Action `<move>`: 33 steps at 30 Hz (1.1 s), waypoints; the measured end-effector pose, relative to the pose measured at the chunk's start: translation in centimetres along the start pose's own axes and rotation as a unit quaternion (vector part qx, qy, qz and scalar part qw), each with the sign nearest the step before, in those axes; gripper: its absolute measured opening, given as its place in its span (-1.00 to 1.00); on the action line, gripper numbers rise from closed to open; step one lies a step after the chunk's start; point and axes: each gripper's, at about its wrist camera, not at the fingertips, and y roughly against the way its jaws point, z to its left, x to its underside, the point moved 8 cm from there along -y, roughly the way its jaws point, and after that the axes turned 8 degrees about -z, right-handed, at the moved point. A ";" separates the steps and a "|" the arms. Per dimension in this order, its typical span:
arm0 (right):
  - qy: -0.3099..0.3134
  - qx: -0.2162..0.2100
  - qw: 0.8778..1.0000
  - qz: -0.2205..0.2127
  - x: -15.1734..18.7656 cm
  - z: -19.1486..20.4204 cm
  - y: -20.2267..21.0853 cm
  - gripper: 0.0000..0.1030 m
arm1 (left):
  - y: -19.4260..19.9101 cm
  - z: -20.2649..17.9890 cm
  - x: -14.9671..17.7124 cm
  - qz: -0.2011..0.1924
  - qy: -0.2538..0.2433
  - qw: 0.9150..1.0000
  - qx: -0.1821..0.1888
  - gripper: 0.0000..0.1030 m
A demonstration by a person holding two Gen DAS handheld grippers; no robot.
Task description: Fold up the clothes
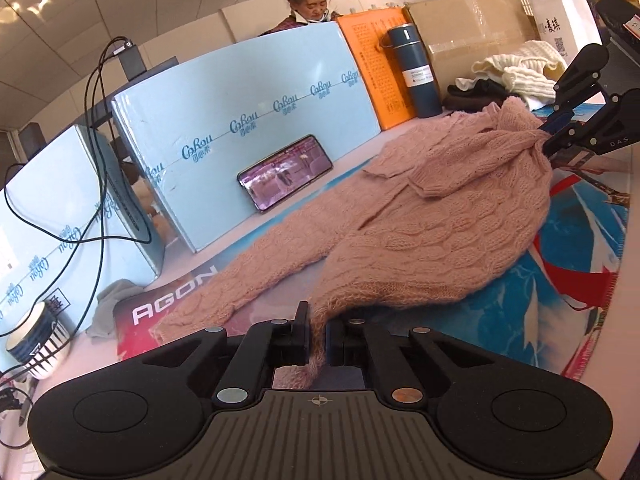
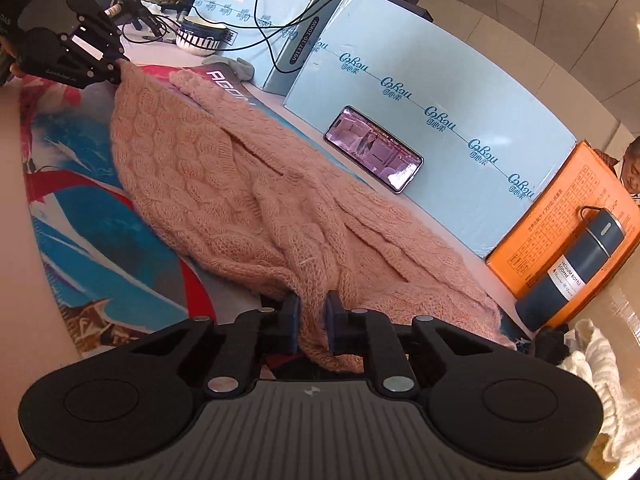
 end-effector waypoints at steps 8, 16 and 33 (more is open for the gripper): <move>-0.070 -0.035 0.997 -0.020 -0.7 -0.7 1.7 -0.78 | 0.4 1.7 0.9 0.010 0.014 0.999 -0.042 -0.75; -0.205 -0.066 0.974 -0.066 -1.0 -4.9 0.4 -0.78 | 1.0 7.3 2.4 -0.007 0.175 0.982 -0.064 -0.72; -0.340 -0.015 0.940 -0.032 -2.3 -15.2 -9.4 -0.65 | -7.0 15.2 3.5 -0.002 0.477 0.878 -0.047 -0.21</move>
